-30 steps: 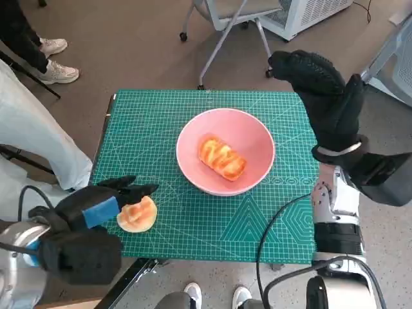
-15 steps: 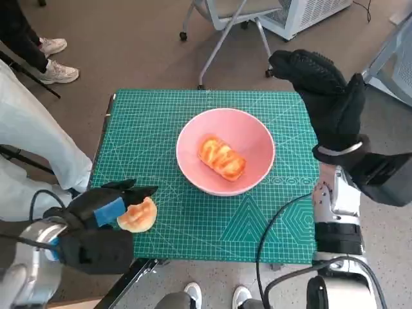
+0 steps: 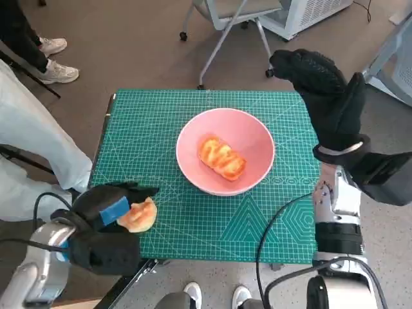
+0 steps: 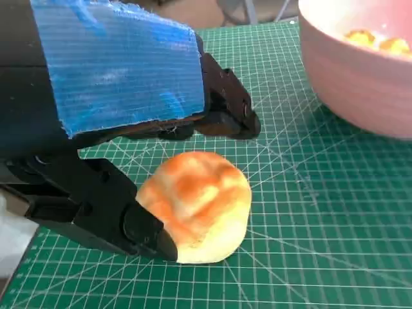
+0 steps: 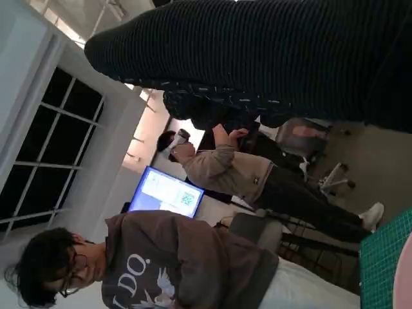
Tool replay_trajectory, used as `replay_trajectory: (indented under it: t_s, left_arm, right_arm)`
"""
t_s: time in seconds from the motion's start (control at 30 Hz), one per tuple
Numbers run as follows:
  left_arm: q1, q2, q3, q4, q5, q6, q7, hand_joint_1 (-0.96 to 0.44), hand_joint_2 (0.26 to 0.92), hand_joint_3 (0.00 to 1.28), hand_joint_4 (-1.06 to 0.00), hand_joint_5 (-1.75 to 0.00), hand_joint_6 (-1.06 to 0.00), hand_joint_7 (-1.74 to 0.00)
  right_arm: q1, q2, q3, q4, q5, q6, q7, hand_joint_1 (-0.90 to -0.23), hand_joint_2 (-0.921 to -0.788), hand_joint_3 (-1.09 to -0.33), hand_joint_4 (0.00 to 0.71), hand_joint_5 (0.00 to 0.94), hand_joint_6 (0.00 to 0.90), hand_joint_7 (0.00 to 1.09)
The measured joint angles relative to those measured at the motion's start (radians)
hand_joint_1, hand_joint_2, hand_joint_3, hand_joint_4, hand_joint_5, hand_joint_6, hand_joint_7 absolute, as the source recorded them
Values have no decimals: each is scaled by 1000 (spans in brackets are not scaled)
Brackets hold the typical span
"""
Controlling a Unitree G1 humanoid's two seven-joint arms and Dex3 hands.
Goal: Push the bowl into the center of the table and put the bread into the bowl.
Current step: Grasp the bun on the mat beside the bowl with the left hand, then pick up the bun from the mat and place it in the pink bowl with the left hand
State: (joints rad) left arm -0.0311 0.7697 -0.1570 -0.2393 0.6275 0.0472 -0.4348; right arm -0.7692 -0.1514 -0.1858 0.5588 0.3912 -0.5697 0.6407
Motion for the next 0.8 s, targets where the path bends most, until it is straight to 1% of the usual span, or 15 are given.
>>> replay_trajectory:
  t_s: [0.03, 0.07, 0.17, 0.33, 0.5, 0.67, 0.8]
  left_arm:
    - [0, 0, -2, 10, 4, -13, 11, 1, 904, 57, -772, -734, -669, -930]
    - [0, 0, -2, 19, 8, -26, 23, 2, 902, 48, -782, -851, -678, -985]
    - [0, 1, -1, 32, 18, -62, 53, 3, 891, 28, -825, -954, -718, -1023]
    - [0, 1, 4, 42, 23, -110, 83, 3, 888, 19, -839, -954, -734, -1083]
    - [0, 1, 12, 54, 23, -134, 94, 3, 896, 15, -814, -974, -728, -1110]
    - [0, 1, 18, 61, 26, -143, 97, 3, 899, 13, -798, -1038, -734, -1062]
    - [0, 1, 20, 62, 28, -147, 101, 3, 900, 13, -796, -1043, -734, -1060]
  right_arm:
    - [0, 0, 0, 0, 0, 0, 0, -667, -921, -724, 147, 1, -1, 503]
    - [0, 0, -1, 0, 0, 1, 0, -668, -921, -723, 147, 1, -1, 504]
    - [0, 0, -3, 0, 1, 1, 1, -669, -921, -721, 148, 1, -1, 505]
    - [0, 0, -6, 0, 1, 3, 5, -669, -921, -720, 149, 2, -1, 507]
    - [0, 0, -7, 1, 1, 2, 9, -669, -921, -723, 148, 1, -1, 507]
    - [0, 0, -7, 2, 1, 2, 10, -670, -921, -722, 148, 1, -1, 506]
    - [0, 1, -7, 3, 1, 2, 10, -670, -921, -723, 146, 0, -1, 506]
